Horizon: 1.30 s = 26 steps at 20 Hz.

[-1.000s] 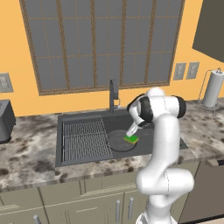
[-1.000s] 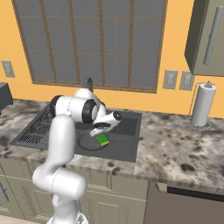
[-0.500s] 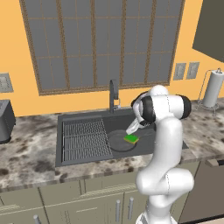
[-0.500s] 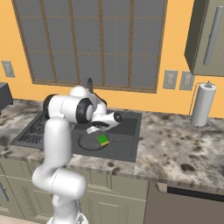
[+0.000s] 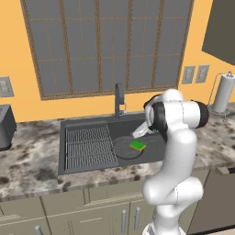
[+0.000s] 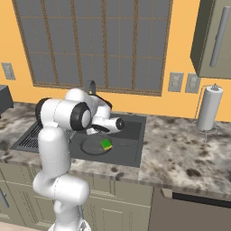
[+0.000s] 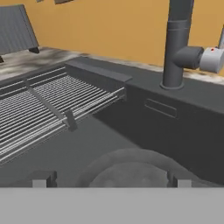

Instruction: Pick the pan and sponge and place them into the sink. Then turn on the water.

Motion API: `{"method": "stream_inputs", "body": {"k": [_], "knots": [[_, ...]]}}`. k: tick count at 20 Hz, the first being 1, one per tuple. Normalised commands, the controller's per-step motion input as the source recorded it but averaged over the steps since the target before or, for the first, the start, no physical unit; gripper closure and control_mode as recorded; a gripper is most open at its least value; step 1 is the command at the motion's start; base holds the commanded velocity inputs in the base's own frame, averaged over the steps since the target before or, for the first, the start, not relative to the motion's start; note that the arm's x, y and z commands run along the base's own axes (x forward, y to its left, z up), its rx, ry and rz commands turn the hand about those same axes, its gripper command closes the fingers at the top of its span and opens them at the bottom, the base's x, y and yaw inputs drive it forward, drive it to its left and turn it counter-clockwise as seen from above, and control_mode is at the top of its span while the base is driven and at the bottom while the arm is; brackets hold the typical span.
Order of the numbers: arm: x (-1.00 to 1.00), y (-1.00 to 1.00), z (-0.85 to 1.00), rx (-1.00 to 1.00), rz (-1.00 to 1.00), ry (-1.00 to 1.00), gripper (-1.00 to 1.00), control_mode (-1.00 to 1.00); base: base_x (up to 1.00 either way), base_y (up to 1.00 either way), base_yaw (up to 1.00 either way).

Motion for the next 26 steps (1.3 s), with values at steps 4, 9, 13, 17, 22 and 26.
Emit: {"method": "stream_inputs", "body": {"k": [4, 9, 13, 17, 22, 26], "knots": [[-0.22, 0.03, 0.35, 0.09, -0.11, -0.1, -1.0, -1.0, 0.0, 0.0, 0.0], [-0.2, 0.06, 0.33, 0.08, -0.12, -0.11, -1.0, -1.0, 0.0, 0.0, 0.0], [-0.19, 0.07, 0.32, 0.08, -0.12, -0.12, -1.0, -1.0, 0.0, 0.0, 0.0], [-0.19, 0.03, 0.33, 0.09, -0.12, -0.11, -1.0, -1.0, 0.0, 0.0, 0.0], [-0.18, 0.0, 0.34, 0.1, -0.1, -0.1, -1.0, -1.0, 0.0, 0.0, 0.0], [-0.11, 0.01, 0.33, 0.08, -0.1, -0.11, -1.0, -1.0, 0.0, 0.0, 0.0]]}}
